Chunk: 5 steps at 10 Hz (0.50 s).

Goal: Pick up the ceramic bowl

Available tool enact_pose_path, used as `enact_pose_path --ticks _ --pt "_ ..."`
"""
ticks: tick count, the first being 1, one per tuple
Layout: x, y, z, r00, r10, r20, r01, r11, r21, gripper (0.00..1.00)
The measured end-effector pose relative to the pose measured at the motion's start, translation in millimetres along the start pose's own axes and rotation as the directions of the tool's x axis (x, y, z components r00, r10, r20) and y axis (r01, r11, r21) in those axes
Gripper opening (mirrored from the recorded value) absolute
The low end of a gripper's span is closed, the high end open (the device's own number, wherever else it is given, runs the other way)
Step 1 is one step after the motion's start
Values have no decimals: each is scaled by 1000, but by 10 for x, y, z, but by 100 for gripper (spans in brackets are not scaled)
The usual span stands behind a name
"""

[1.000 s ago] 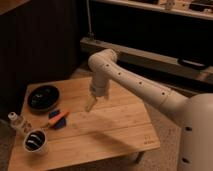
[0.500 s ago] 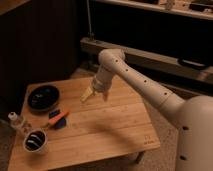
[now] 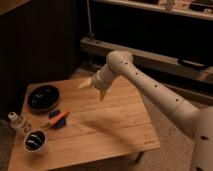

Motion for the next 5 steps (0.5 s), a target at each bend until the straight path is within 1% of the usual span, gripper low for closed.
enact_pose_path --ticks 1,2,3,4,5 --pt "0 -115 -67 999 23 -45 -23 1000 5 80" --pt "-6 -282 -75 995 44 -85 -44 999 2 80" --pt "-14 -473 -15 993 47 -110 -49 999 -13 80" --pt "-10 -614 63 991 49 -122 -52 998 -25 80" --pt "14 -659 106 990 54 -128 -59 998 -35 80"
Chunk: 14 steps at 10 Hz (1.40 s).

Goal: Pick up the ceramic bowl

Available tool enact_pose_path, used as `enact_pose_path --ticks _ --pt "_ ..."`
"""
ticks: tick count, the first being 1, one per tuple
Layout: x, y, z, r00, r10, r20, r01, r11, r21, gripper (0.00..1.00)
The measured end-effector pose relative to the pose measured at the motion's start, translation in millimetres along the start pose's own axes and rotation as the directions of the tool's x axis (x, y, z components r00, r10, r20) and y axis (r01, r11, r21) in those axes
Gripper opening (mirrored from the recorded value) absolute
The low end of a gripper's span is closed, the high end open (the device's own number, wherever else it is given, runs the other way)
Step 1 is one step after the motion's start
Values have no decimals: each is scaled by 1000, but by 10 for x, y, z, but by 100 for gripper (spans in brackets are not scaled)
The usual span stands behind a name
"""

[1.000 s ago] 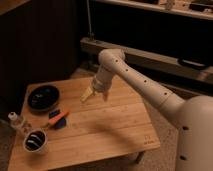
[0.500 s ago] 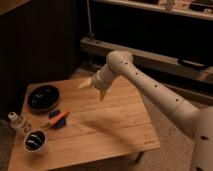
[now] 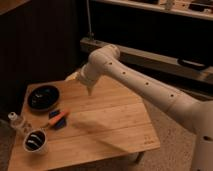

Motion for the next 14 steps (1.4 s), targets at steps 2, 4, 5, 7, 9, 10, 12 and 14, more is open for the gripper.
enact_pose_path --ticks 2,4,5,7,9,10,12,14 --pt "75 -117 146 1000 7 -9 -7 1000 -30 80" --pt "111 -203 285 1000 -16 -8 16 999 -38 80" --pt "109 -253 355 999 -43 -2 43 999 -33 80" --pt "69 -326 432 997 -76 9 76 997 -4 80" --pt "6 -401 514 992 -119 30 118 992 35 80" --pt "11 -398 510 992 -122 31 120 992 40 80" --pt "6 -401 518 992 -122 32 121 992 40 80" --pt "6 -383 513 992 -122 32 121 992 37 80"
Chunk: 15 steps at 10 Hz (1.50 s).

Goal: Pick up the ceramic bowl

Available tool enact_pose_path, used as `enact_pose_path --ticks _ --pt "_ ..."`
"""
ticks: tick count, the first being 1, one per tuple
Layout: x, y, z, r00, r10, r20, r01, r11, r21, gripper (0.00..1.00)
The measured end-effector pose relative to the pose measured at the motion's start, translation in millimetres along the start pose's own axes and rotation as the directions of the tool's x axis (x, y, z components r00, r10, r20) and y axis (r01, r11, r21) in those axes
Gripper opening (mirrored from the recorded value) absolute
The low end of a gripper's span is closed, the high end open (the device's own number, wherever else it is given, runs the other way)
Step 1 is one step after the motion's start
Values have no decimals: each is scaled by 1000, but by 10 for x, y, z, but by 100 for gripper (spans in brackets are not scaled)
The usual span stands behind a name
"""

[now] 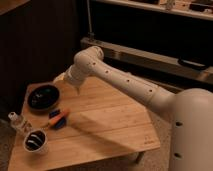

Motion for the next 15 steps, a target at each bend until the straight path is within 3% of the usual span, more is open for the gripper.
enact_pose_path --ticks 2,4,6,7,9,12,14,15 --pt "45 198 -5 998 56 -2 -56 998 -12 80" --pt "260 659 127 993 119 6 -119 993 3 80" --pt "507 925 375 991 130 30 -131 990 49 80" --pt "677 979 532 992 120 50 -124 987 103 80" --pt "795 853 727 994 82 78 -96 977 189 80" --pt "913 462 701 994 6 109 -41 946 322 80" --pt "868 39 738 989 -60 134 8 931 365 80" --pt "798 -89 801 986 -84 146 25 929 368 80"
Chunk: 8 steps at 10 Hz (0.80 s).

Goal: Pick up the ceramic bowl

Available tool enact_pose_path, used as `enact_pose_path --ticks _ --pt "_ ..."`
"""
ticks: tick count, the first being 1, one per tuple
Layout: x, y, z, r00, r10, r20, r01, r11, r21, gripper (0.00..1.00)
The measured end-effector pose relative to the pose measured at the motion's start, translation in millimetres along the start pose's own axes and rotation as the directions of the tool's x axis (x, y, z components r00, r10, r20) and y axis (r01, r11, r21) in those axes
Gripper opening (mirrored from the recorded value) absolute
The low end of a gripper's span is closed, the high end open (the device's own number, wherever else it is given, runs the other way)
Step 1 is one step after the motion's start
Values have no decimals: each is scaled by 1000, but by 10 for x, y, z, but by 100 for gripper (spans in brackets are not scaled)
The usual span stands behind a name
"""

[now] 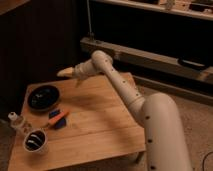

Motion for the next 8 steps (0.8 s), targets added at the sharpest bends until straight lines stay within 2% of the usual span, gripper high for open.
enact_pose_path --ticks 1,3,6,8 --pt "-67 -91 144 999 -21 25 21 1000 -5 80" --pt "-202 -144 367 996 -62 66 66 996 -53 80" --pt "-334 52 592 991 -78 113 93 987 -133 80" --pt "-385 190 668 988 -72 134 94 982 -163 80"
